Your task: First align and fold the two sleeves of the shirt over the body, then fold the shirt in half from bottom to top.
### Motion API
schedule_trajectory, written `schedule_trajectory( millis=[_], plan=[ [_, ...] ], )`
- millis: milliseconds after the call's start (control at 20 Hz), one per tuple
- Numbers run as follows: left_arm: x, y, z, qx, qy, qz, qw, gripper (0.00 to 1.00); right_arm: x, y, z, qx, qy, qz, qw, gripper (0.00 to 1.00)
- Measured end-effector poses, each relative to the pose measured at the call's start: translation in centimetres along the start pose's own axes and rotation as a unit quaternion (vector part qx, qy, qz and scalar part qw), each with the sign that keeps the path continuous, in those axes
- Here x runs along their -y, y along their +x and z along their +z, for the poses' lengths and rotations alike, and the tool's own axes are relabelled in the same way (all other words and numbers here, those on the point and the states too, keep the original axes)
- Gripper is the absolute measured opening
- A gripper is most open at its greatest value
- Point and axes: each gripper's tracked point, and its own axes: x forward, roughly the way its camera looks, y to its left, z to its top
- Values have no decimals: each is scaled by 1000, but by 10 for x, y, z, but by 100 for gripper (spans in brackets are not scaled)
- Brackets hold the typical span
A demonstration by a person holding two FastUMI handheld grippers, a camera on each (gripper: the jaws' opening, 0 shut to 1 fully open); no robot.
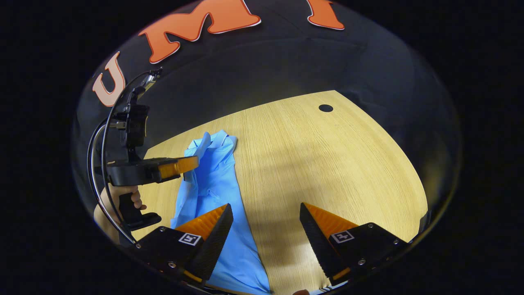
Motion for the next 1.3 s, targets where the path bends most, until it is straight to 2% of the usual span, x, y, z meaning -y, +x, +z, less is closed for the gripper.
schedule_trajectory(
  millis=[100, 200, 300, 450, 650, 750, 1000, 1300],
  plan=[
    [6, 3, -5, -8, -8, -3, 1000, 5, 2, 1, 0, 0, 0, 2, 1000, 99],
    [11, 2, -7, -6, -20, -13, 1000, 12, 2, 3, -2, -5, -5, 3, 1000, 99],
    [11, -7, -7, -5, -30, -12, 999, 29, -2, 6, -4, -10, -12, 7, 1000, 99],
    [-4, -34, -9, 10, -46, 8, 999, 100, -12, 6, -13, -18, -23, 20, 999, 99],
    [-35, -80, -37, 6, -68, 41, 997, 100, -25, 9, -32, -40, -53, 16, 998, 99],
    [-42, -101, -60, -4, -86, 45, 995, 100, -35, 7, -48, -54, -65, 18, 996, 99],
    [-55, -136, -142, -52, -113, 60, 990, 100, -50, -2, -112, -102, -92, 13, 990, 99],
    [-43, -182, -227, -110, -149, 55, 981, 99, -48, -25, -194, -178, -103, 3, 979, 99]
  ],
)
